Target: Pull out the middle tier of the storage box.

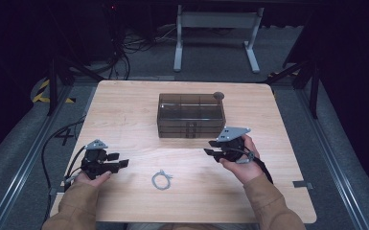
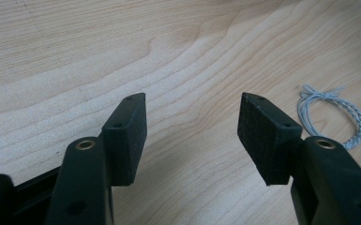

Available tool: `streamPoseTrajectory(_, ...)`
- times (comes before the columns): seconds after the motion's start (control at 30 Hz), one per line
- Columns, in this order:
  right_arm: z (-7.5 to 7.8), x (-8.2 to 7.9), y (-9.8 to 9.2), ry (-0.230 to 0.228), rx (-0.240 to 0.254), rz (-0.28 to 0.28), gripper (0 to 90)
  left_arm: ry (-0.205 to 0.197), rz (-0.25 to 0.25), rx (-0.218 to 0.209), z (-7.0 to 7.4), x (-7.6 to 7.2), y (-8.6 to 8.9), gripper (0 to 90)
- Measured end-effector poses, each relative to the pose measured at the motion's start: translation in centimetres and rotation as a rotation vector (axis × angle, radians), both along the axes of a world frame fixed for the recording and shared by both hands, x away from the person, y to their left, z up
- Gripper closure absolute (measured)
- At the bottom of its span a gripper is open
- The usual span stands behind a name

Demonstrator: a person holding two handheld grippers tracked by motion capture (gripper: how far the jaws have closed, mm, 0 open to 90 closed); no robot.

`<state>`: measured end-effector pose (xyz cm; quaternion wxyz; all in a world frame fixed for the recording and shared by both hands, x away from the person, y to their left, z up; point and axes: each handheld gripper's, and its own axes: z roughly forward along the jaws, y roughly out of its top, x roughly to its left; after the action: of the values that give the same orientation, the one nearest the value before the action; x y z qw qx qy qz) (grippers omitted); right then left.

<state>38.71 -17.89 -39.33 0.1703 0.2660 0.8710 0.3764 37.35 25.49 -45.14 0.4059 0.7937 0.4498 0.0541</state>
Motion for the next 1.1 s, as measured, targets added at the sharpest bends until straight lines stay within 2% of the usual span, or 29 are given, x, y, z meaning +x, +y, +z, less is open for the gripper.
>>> streamPoseTrajectory(0.27,0.0,0.1,1.3,-0.017,-0.057,0.041,68.0,-0.001,-0.002,0.006,0.0,0.0,0.1,43.6)
streamPoseTrajectory(0.37,0.1,0.3,1.6,-0.061,-0.077,0.052,67.7,0.0,0.002,0.001,0.0,-0.2,0.1,43.6)
streamPoseTrajectory(0.4,0.1,0.3,1.6,-0.061,-0.077,0.052,67.7,0.0,0.002,0.001,0.0,-0.2,0.1,43.6)
streamPoseTrajectory(0.43,0.1,0.4,1.9,-0.089,-0.086,0.054,68.0,-0.001,0.008,0.002,0.0,-0.3,0.3,43.6)
streamPoseTrajectory(0.5,0.2,0.5,2.2,-0.105,-0.091,0.057,68.9,-0.001,0.01,0.001,0.0,-0.4,0.5,43.6)
streamPoseTrajectory(0.63,0.1,0.6,2.6,-0.113,-0.105,0.055,68.9,0.0,0.024,0.003,0.0,-0.8,0.8,43.6)
streamPoseTrajectory(0.7,0.0,0.8,2.9,-0.1,-0.107,0.06,68.7,0.0,0.029,0.001,0.0,-1.0,1.1,43.6)
streamPoseTrajectory(0.8,-0.1,0.9,3.3,-0.119,-0.137,0.058,68.0,-0.004,0.034,0.001,0.0,-1.2,1.3,43.6)
streamPoseTrajectory(0.93,-0.3,1.1,3.8,-0.118,-0.142,0.057,68.0,-0.004,0.038,-0.001,0.0,-1.2,1.3,43.6)
streamPoseTrajectory(1.1,-0.5,1.2,4.5,-0.141,-0.195,0.054,69.2,-0.005,0.037,-0.002,0.0,-1.1,1.2,43.6)
